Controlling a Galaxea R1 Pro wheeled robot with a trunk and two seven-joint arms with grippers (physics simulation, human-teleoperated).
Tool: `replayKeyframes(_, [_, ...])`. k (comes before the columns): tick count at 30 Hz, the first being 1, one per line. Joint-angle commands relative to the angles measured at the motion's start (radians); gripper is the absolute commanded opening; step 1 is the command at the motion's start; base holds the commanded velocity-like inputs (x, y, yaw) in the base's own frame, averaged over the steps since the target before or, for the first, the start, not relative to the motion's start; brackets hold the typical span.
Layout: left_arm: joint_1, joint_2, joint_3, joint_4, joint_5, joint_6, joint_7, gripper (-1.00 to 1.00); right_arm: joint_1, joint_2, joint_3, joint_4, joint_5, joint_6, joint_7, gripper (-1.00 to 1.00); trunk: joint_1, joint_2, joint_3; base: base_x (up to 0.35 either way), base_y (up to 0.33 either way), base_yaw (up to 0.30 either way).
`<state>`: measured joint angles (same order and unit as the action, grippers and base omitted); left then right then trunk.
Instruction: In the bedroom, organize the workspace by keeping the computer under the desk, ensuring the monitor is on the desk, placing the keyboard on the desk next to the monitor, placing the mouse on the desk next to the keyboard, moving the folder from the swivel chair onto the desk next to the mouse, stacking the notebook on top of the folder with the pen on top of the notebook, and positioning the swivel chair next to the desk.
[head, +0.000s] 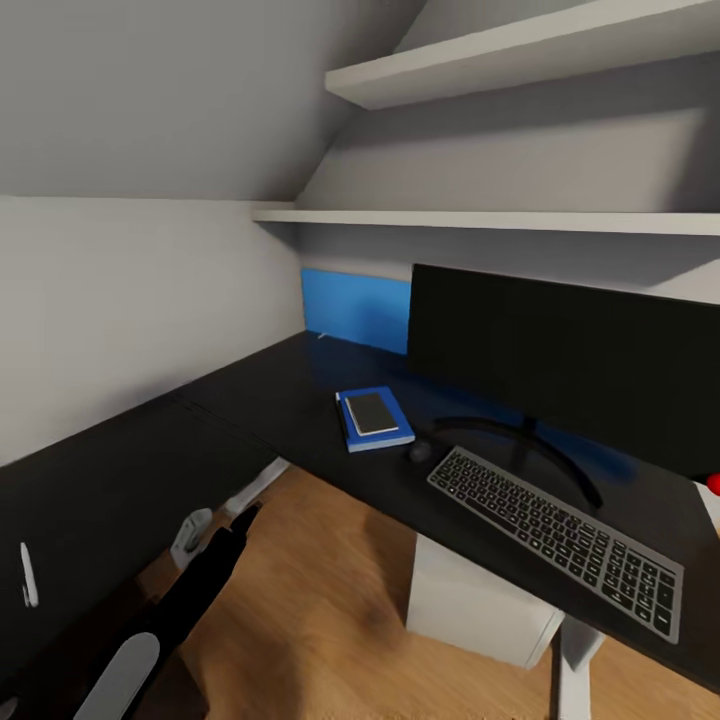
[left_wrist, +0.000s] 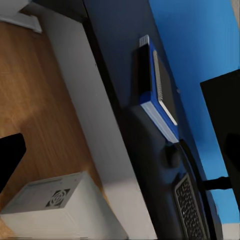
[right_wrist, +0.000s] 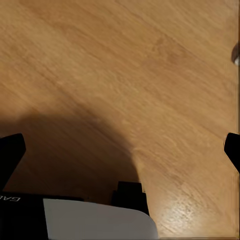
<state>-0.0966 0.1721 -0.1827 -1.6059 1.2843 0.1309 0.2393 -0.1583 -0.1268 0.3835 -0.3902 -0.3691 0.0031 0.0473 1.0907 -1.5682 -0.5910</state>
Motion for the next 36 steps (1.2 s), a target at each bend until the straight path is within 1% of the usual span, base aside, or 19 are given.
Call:
replayKeyframes(1, [-0.001, 0.001, -0.001, -0.002, 0.007, 0.001, 0.011, 1.0, -0.001, -0.001, 0.006, -0.002, -0.009, 0.001, -0.007, 1.0, -0.001, -0.001, -0.001, -0.311, -0.134, 0.267])
replayKeyframes(2, [-0.003, 0.0, -0.001, -0.002, 0.007, 0.001, 0.016, 1.0, -0.001, -0.001, 0.006, -0.003, -0.008, -0.003, -0.015, 1.0, -0.001, -0.001, -0.001, -0.312, -0.177, 0.249])
replayKeyframes(11, [-0.005, 0.0, -0.002, -0.001, 0.007, 0.001, 0.021, 1.0, -0.009, 0.001, 0.006, -0.013, -0.009, 0.003, -0.023, 1.0, -0.001, -0.001, -0.001, -0.306, -0.205, 0.253])
replayKeyframes(15, [-0.004, -0.001, -0.007, -0.001, -0.001, 0.002, 0.021, 1.0, -0.032, 0.002, 0.005, -0.03, -0.011, 0.011, -0.025, 1.0, -0.001, -0.001, -0.001, -0.254, -0.188, 0.265])
replayKeyframes(18, [-0.001, 0.0, -0.033, -0.001, -0.022, 0.004, 0.021, 1.0, -0.056, 0.014, 0.005, -0.036, -0.012, 0.03, -0.03, 1.0, -0.001, -0.001, -0.001, -0.134, -0.098, 0.271])
replayKeyframes(20, [0.004, 0.001, -0.06, -0.001, -0.04, 0.006, 0.03, 1.0, -0.075, 0.027, 0.005, -0.038, -0.011, 0.051, -0.043, 1.0, -0.001, -0.001, -0.001, -0.076, -0.055, 0.273])
replayKeyframes(21, [0.012, 0.003, -0.085, -0.001, -0.053, 0.008, 0.052, 1.0, -0.092, 0.04, 0.006, -0.04, -0.011, 0.075, -0.062, 1.0, -0.001, -0.001, -0.001, -0.043, -0.031, 0.274])
replayKeyframes(22, [0.012, 0.003, -0.085, -0.001, -0.053, 0.008, 0.052, 1.0, -0.092, 0.04, 0.006, -0.04, -0.011, 0.075, -0.062, 1.0, -0.001, -0.001, -0.001, -0.043, -0.031, 0.274])
replayKeyframes(23, [0.021, 0.003, -0.106, -0.001, -0.061, 0.01, 0.087, 1.0, -0.108, 0.048, 0.006, -0.041, -0.011, 0.096, -0.078, 1.0, -0.001, -0.001, -0.001, -0.028, -0.02, 0.275])
replayKeyframes(24, [0.024, 0.002, -0.116, -0.001, -0.064, 0.011, 0.108, 1.0, -0.116, 0.051, 0.006, -0.042, -0.011, 0.104, -0.084, 1.0, -0.001, -0.001, -0.001, -0.022, -0.016, 0.275])
replayKeyframes(25, [0.031, 0.005, -0.145, -0.002, -0.07, 0.014, 0.175, 1.0, -0.141, 0.061, 0.006, -0.048, -0.01, 0.121, -0.096, 1.0, -0.001, -0.001, -0.001, -0.011, -0.008, 0.275])
replayKeyframes(27, [0.036, 0.007, -0.163, -0.001, -0.071, 0.018, 0.22, 1.0, -0.158, 0.074, 0.007, -0.053, -0.009, 0.133, -0.101, 1.0, -0.001, -0.001, -0.002, -0.008, -0.006, 0.275])
replayKeyframes(28, [0.04, 0.008, -0.171, -0.001, -0.072, 0.023, 0.243, 1.0, -0.166, 0.083, 0.007, -0.055, -0.008, 0.143, -0.103, 1.0, -0.001, -0.001, -0.002, -0.006, -0.004, 0.275])
replayKeyframes(29, [0.051, 0.01, -0.185, -0.001, -0.073, 0.038, 0.292, 1.0, -0.181, 0.105, 0.008, -0.058, -0.008, 0.173, -0.106, 1.0, -0.001, -0.001, -0.002, -0.004, -0.003, 0.276])
replayKeyframes(33, [0.081, 0.012, -0.201, -0.002, -0.076, 0.069, 0.392, 1.0, -0.207, 0.147, 0.01, -0.064, -0.007, 0.24, -0.131, 1.0, -0.001, -0.001, -0.003, -0.002, -0.002, 0.276])
replayKeyframes(34, [0.106, 0.014, -0.204, -0.002, -0.077, 0.078, 0.437, 1.0, -0.218, 0.164, 0.011, -0.072, -0.006, 0.262, -0.163, 1.0, -0.001, -0.001, -0.003, -0.001, -0.001, 0.278])
replayKeyframes(36, [0.138, 0.015, -0.204, -0.001, -0.082, 0.082, 0.473, 1.0, -0.227, 0.18, 0.011, -0.08, -0.006, 0.277, -0.206, 1.0, -0.001, -0.001, -0.003, -0.001, -0.001, 0.278])
